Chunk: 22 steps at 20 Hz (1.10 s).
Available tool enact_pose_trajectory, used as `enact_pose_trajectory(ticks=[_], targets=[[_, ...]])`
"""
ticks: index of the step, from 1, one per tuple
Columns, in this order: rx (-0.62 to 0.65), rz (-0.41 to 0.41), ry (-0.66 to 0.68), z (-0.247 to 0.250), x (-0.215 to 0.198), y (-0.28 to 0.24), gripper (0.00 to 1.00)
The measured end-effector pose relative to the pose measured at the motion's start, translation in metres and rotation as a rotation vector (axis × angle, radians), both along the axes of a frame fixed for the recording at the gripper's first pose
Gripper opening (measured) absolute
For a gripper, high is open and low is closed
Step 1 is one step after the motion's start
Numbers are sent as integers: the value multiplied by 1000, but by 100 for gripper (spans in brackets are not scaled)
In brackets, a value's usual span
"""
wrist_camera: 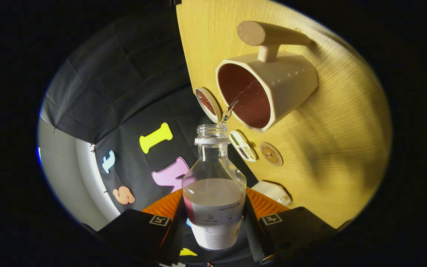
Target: Take the bottle from table, then pour the juice into the cup, finally place the bottle on the coaster
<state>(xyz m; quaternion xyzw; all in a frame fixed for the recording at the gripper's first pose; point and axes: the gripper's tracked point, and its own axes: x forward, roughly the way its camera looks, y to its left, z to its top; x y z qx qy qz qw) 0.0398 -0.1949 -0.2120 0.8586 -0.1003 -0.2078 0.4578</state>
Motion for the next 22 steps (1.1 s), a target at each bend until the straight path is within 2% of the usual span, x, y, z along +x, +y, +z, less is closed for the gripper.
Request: enact_pose_trajectory(ticks=[4, 10, 22], targets=[[69, -51, -17, 3, 1, -6, 74], [124, -176, -68, 11, -6, -26, 74], [284, -302, -142, 22, -3, -40, 74]])
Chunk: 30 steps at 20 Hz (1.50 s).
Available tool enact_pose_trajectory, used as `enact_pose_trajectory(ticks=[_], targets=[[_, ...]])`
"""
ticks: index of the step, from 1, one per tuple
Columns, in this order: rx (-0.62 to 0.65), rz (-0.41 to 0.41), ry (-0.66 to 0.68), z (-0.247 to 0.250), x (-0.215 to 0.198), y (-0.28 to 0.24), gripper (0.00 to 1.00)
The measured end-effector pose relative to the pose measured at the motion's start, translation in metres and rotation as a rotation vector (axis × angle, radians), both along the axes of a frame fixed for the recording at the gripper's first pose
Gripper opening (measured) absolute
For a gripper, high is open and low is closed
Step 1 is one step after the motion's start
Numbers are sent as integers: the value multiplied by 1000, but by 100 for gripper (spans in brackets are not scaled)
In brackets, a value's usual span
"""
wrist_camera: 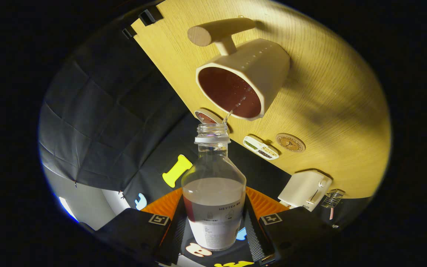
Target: Take the bottle from table, then pour the juice into the cup, finally place the bottle on the coaster
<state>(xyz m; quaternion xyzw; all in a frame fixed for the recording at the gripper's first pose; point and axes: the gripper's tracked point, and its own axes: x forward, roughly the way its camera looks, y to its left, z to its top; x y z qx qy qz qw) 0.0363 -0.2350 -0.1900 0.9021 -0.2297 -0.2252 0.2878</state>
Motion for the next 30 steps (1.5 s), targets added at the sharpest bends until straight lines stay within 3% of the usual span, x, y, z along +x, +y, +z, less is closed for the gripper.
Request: enact_pose_trajectory(ticks=[11, 14, 16, 20, 25, 30], targets=[[-9, -17, -10, 2, 1, -1, 74], [-72, -13, 29, 1, 0, 1, 74], [-197, 31, 100, 4, 3, 8, 74], [-483, 264, 417, -19, 9, 39, 74], [-904, 292, 591, 12, 7, 38, 74], [-1443, 412, 869, 30, 19, 47, 74]])
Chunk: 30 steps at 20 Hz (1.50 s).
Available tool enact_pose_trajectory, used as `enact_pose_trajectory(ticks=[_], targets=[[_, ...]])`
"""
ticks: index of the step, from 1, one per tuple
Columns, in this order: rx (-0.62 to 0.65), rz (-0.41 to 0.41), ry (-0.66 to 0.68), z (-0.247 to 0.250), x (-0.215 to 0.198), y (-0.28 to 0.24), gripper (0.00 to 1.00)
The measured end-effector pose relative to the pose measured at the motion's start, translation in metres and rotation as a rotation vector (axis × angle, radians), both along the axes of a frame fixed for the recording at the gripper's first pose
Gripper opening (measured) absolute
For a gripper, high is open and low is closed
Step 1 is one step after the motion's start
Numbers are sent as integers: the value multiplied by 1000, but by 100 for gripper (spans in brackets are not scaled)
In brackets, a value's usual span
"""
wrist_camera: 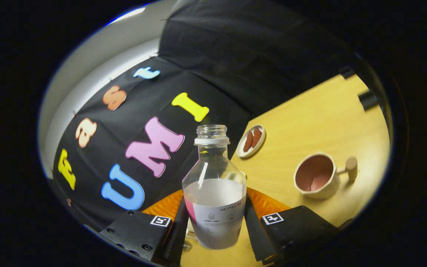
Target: Take the bottle from table, then pour the juice into the cup, finally place the bottle on the coaster
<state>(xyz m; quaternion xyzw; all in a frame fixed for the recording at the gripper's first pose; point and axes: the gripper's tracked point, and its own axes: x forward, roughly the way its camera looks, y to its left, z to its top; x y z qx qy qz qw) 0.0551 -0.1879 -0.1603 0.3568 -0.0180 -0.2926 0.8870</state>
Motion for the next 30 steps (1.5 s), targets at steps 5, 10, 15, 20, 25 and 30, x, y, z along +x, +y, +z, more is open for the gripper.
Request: enact_pose_trajectory(ticks=[5, 10, 15, 20, 25, 30], targets=[[-470, 58, 183, 31, 7, -10, 74], [-770, 99, 239, 45, 48, -4, 74], [-825, 211, 240, 3, 113, 21, 75], [-818, 225, 289, -56, 164, 15, 76], [-738, 220, 319, -108, 192, -3, 76], [-691, 230, 327, -129, 199, -6, 76]])
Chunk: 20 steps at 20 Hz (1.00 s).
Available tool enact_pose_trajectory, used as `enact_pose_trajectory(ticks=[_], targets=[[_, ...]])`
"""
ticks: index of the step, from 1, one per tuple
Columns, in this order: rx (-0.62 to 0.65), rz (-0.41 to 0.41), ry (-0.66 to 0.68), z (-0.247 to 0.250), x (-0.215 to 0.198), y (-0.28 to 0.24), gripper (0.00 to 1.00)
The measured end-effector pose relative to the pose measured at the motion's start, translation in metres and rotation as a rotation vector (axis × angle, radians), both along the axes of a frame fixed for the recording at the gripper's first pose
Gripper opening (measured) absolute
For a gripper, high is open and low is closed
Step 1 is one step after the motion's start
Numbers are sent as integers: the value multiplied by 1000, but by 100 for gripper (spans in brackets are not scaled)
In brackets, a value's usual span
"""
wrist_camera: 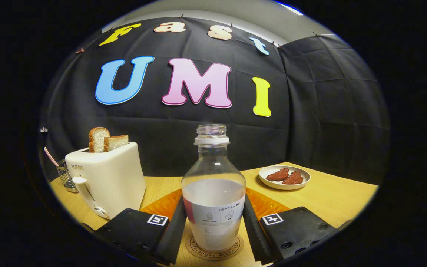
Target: Take the bottle from table, then pour the juice into the cup, finally place the bottle on the coaster
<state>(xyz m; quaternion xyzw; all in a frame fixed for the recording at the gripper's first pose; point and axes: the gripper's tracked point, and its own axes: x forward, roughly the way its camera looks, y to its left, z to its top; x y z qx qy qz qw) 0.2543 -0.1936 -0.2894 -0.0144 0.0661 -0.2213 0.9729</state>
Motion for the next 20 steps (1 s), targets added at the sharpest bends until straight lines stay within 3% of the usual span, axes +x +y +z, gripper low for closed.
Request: enact_pose_trajectory(ticks=[9, 10, 12, 20], targets=[[-3, 24, 6, -6, -8, 4, 80], [-1, 26, 5, -7, -10, 5, 92], [6, 29, 8, -7, -12, 4, 100], [33, 46, 13, 1, -38, 18, 100]])
